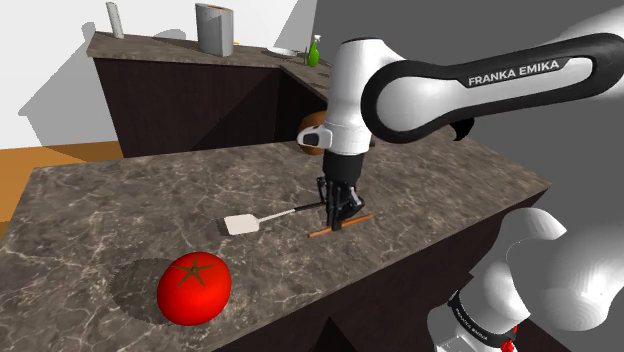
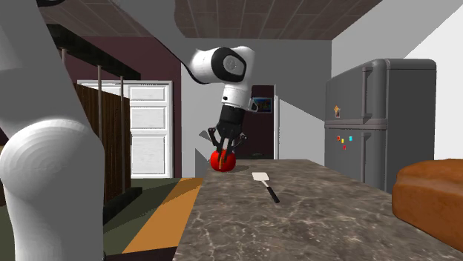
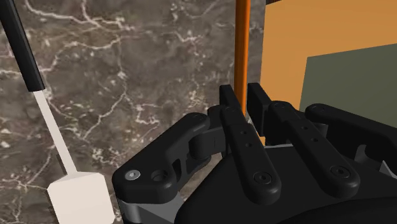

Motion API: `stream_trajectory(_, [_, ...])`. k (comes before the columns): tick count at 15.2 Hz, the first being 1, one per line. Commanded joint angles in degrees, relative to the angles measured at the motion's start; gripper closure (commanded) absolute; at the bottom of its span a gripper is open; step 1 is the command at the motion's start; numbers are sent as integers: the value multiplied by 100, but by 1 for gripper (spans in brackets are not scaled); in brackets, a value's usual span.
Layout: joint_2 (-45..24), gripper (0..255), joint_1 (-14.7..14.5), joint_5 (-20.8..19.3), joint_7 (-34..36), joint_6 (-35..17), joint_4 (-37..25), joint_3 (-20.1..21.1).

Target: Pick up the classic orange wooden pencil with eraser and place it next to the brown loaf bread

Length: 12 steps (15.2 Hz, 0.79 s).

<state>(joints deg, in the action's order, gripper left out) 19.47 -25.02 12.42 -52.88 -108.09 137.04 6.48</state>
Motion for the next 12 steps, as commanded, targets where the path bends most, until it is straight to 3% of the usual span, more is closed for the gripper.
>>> stream_trajectory(1, [43,255,3,-12,26,165,-122,-7])
stream_trajectory(12, [221,255,18,-62,149,1029,-815,-56])
